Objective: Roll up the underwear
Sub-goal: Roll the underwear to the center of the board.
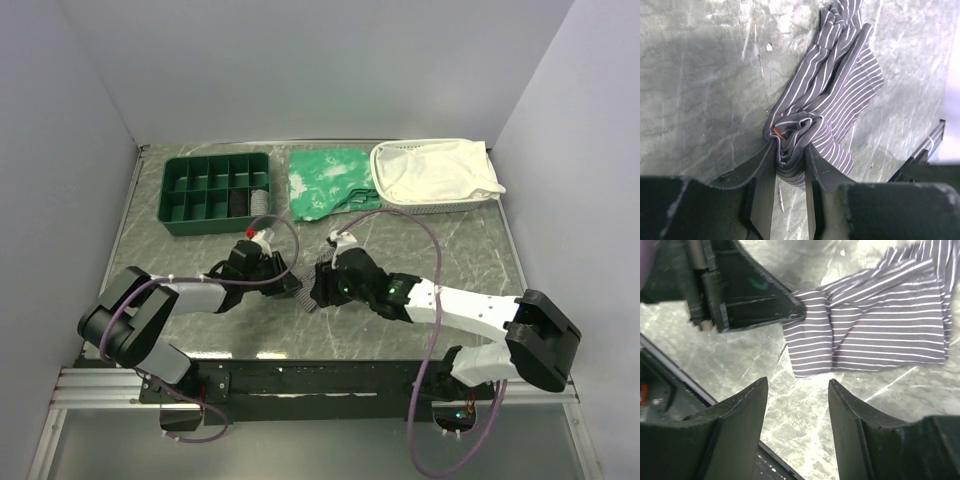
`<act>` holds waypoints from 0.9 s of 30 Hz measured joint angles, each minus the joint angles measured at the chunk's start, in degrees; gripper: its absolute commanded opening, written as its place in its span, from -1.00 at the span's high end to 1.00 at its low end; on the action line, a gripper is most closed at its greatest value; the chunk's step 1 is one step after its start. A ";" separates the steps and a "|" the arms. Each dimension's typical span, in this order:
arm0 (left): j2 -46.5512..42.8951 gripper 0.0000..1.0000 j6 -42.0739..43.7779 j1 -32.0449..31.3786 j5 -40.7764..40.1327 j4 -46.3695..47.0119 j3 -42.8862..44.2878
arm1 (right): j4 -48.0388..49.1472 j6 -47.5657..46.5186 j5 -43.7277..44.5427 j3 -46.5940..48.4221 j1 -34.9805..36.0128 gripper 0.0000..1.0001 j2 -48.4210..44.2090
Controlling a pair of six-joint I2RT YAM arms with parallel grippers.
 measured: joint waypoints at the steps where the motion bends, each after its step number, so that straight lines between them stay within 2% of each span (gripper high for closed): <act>1: -0.35 0.48 0.00 -0.22 -0.61 -2.43 1.11 | -1.03 -0.74 2.99 0.52 1.86 -0.18 -0.57; 8: -0.74 0.58 -1.16 -1.18 -3.54 -16.59 8.13 | -7.10 -5.20 18.12 6.51 12.35 -0.20 4.81; 15: -0.74 0.59 -3.19 -2.12 -5.73 -25.79 12.09 | -9.55 -8.83 26.75 13.51 19.12 -0.21 13.79; 27: -0.83 0.56 -4.98 -3.04 -7.34 -30.16 13.49 | -9.73 -12.22 32.44 16.17 20.74 -0.25 22.08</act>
